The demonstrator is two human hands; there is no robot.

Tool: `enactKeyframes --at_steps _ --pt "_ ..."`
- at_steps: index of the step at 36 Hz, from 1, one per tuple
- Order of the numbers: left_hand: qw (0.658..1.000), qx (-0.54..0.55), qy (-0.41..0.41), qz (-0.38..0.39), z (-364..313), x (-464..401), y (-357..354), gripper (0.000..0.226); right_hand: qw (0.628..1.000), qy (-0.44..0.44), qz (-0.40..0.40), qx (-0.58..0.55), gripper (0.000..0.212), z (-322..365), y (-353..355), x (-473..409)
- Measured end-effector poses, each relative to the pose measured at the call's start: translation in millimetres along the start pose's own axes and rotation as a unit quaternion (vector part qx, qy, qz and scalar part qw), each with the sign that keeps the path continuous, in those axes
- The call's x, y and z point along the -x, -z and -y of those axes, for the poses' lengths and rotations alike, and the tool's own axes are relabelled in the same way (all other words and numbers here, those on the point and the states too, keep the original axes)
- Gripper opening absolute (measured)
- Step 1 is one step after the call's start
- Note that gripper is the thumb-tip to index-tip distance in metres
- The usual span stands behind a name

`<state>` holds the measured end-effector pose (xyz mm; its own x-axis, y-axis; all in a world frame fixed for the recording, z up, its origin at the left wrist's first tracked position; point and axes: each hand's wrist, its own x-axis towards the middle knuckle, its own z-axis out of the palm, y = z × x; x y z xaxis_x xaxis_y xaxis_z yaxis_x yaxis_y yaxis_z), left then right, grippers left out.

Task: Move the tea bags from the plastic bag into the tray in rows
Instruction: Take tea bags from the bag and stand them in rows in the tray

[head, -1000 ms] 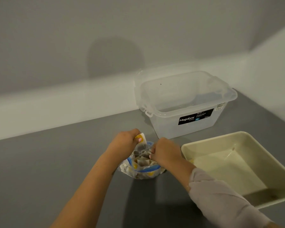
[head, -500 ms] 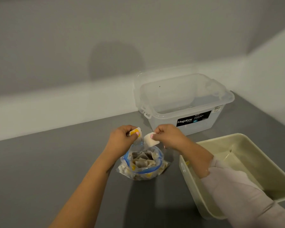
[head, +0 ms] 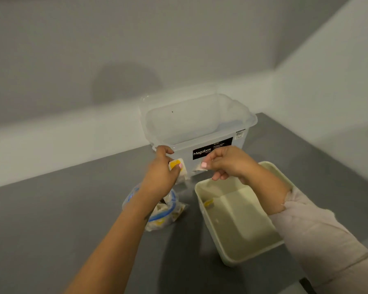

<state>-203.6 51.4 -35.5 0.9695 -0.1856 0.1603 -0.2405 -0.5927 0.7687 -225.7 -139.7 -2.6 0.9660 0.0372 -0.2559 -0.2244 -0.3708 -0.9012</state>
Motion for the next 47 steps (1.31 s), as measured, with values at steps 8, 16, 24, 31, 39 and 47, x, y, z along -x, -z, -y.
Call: enactKeyframes --at_steps 8,16,24,31,39,47 --pt "0.999 0.035 0.014 -0.035 -12.6 5.4 -36.5 0.029 0.995 -0.058 0.000 0.082 0.012 -33.1 33.5 6.1" --pt "0.994 0.071 0.007 -0.078 -15.5 13.9 -77.9 0.028 0.971 -0.091 -0.006 0.221 0.010 -68.8 20.8 -9.5" --pt "0.993 0.074 0.011 -0.090 -8.5 23.2 -96.5 0.026 0.960 -0.129 0.006 0.250 0.010 -91.2 -0.1 -23.1" --pt "0.994 0.060 0.002 -0.093 -2.1 26.5 -101.3 0.025 0.962 -0.118 -0.045 0.242 0.018 -104.6 -9.7 -25.0" --pt "0.994 0.054 0.016 -0.091 -4.6 23.8 -102.4 0.026 0.968 -0.120 -0.060 0.212 0.019 -106.0 -8.7 -21.8" --pt "0.994 0.070 0.040 -0.073 -6.4 21.1 -103.2 0.029 0.972 -0.136 -0.091 0.167 0.011 -111.2 -4.7 -21.3"
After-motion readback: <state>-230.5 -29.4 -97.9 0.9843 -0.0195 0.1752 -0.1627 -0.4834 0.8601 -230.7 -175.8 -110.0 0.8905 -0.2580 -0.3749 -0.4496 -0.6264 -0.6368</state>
